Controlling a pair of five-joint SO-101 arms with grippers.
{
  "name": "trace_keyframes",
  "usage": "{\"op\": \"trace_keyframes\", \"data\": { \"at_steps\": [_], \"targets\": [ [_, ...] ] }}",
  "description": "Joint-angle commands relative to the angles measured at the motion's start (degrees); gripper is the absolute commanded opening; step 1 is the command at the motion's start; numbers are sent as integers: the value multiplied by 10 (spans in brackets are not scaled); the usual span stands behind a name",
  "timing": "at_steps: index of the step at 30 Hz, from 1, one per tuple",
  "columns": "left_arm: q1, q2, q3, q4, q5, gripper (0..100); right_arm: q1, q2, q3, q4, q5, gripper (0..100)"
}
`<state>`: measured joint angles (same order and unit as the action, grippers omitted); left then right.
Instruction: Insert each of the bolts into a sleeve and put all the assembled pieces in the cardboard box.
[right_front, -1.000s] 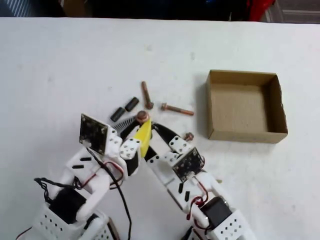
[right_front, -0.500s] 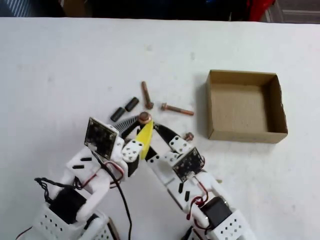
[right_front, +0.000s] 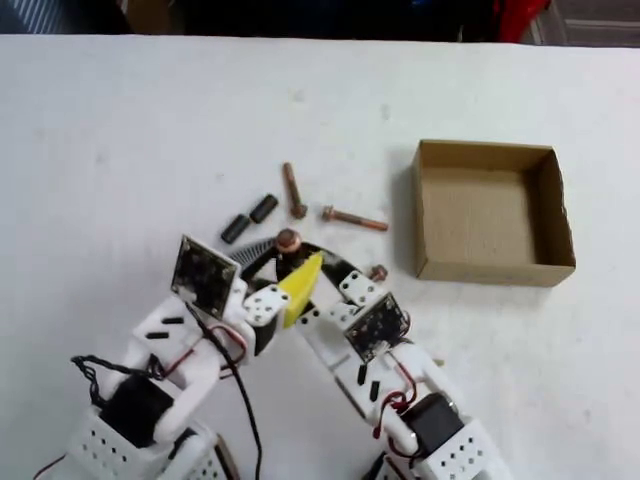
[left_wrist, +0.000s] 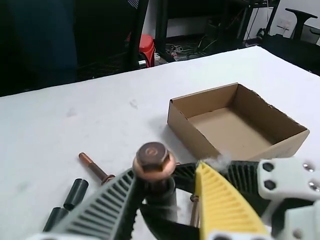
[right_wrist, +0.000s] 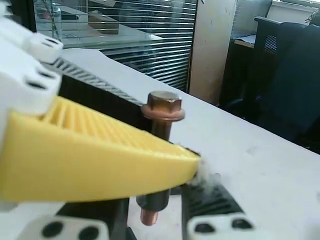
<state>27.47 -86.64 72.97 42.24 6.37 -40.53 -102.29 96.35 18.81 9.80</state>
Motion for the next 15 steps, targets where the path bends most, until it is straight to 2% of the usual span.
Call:
{"op": "trace_keyframes", "data": {
  "at_steps": [1, 7, 12, 15],
  "targets": [
    [-43, 4, -32, -9, -25, 185, 6, -9, 5, 0, -1, 17],
    [-39, 4, -33, -9, -38, 203, 6, -9, 5, 0, 2, 17],
    [-40, 3, -36, -10, -36, 356, 6, -9, 5, 0, 2, 17],
    [-45, 3, -70, -10, -36, 332, 6, -9, 5, 0, 2, 17]
  ]
}}
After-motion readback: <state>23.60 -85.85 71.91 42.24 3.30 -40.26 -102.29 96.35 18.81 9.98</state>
